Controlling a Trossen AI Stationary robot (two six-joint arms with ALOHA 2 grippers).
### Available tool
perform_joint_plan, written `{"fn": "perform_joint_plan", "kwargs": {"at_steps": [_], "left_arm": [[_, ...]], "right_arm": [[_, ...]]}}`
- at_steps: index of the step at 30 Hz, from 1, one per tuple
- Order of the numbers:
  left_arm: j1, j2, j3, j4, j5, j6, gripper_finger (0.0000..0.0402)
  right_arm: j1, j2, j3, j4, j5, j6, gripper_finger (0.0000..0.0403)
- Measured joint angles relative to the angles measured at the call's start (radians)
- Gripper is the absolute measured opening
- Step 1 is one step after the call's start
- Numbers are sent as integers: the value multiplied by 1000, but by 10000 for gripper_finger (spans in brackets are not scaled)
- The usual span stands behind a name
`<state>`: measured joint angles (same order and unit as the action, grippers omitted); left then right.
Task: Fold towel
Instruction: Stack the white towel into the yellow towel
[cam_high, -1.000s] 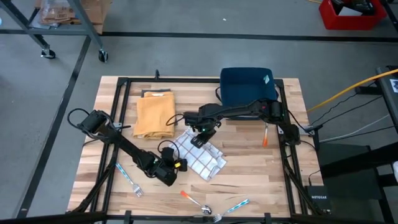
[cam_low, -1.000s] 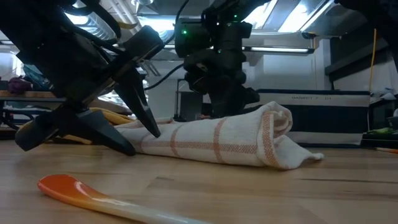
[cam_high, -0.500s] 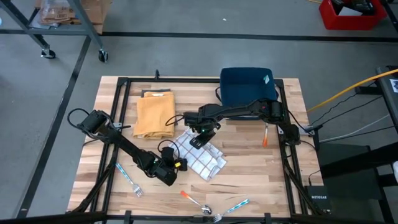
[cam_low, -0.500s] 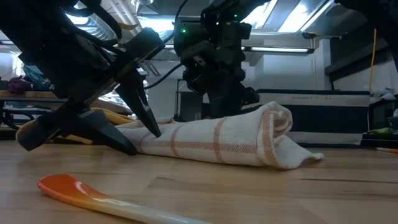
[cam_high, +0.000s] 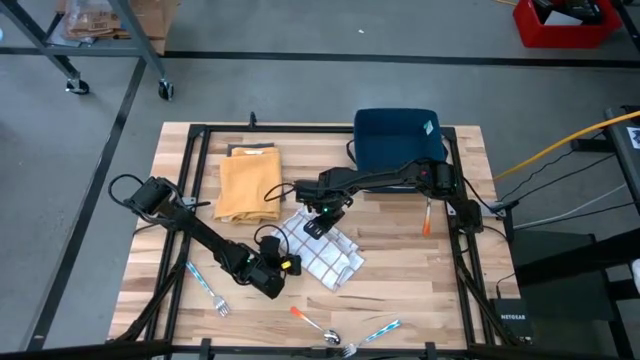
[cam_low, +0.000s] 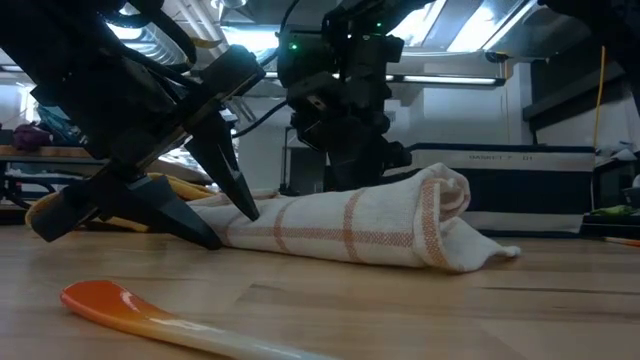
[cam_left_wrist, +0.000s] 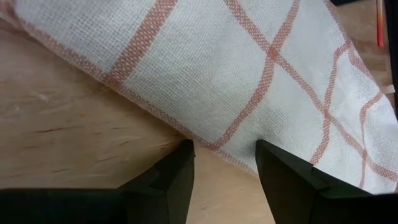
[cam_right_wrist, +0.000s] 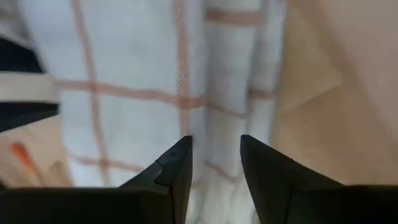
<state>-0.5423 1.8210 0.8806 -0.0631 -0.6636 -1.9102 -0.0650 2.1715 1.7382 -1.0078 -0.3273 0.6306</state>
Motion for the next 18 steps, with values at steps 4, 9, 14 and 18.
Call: {"fn": "perform_joint_plan", "kwargs": {"at_steps": [4,9,14,18], "left_arm": [[0,0,0,0,0,4,164],[0,0,0,0,0,26,164],[0,0,0,0,0,26,164],[0,0,0,0,0,26,164]], "right_arm": [[-1,5,0,-4,57,0,156],[0,14,0,-4,48,0,204],[-1,14,0,-7,47,0,241],[-13,14,0,-46,41,0,247]]}}
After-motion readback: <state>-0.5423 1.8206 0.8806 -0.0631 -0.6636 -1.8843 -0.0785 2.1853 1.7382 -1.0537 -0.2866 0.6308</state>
